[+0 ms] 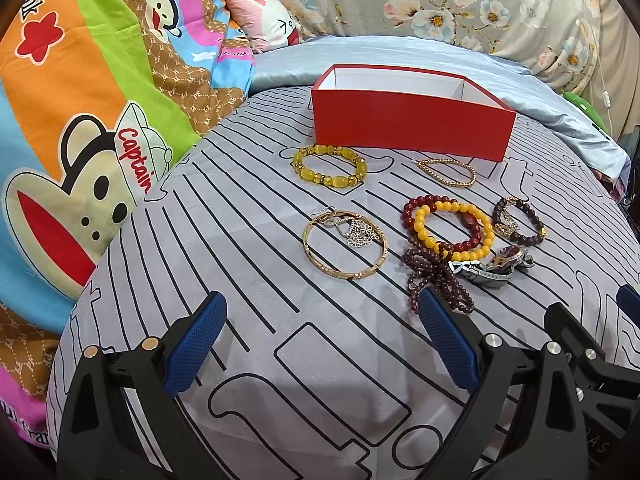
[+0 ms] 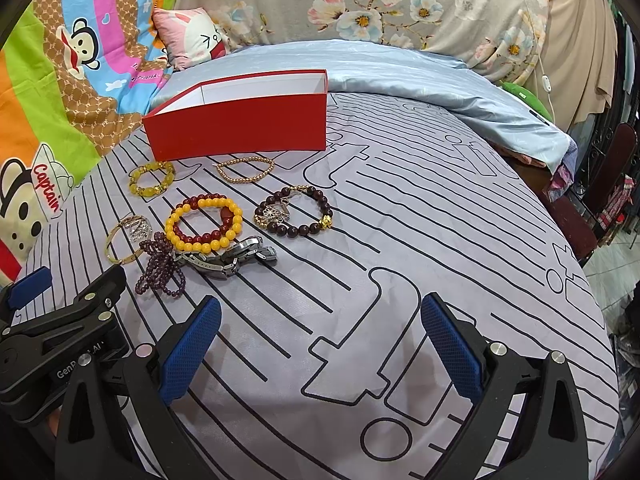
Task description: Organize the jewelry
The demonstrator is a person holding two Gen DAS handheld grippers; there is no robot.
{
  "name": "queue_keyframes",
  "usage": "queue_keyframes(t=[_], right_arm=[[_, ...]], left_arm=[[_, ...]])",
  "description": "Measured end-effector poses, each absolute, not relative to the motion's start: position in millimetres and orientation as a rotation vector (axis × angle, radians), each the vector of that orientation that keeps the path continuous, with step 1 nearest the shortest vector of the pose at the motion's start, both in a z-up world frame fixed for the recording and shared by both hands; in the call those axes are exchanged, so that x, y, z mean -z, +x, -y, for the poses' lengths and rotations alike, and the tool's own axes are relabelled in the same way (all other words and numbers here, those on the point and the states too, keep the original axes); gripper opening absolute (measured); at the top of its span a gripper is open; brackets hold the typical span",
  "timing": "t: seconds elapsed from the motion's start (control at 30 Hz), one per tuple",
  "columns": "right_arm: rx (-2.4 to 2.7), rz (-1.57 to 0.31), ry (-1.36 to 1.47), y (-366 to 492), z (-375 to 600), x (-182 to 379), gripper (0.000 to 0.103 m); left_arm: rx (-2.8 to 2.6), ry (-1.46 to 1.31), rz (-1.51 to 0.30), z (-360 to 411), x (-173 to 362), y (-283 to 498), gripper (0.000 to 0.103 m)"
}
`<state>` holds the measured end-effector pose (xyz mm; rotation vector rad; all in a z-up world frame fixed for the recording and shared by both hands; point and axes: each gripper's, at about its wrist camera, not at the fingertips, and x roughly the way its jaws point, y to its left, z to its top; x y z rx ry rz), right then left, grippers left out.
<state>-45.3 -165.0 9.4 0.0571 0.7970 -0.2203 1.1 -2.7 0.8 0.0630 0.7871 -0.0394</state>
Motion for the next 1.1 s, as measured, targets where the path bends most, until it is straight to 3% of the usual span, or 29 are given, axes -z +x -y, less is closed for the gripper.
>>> queue_keyframes(t=[1.1], right_arm=[[0.221,-0.798,0.057,-45.0,164.6,-8.7,0.098]], left_arm=[[0.038,0.065,-0.787,3.5,-0.5,1.1,0.092]])
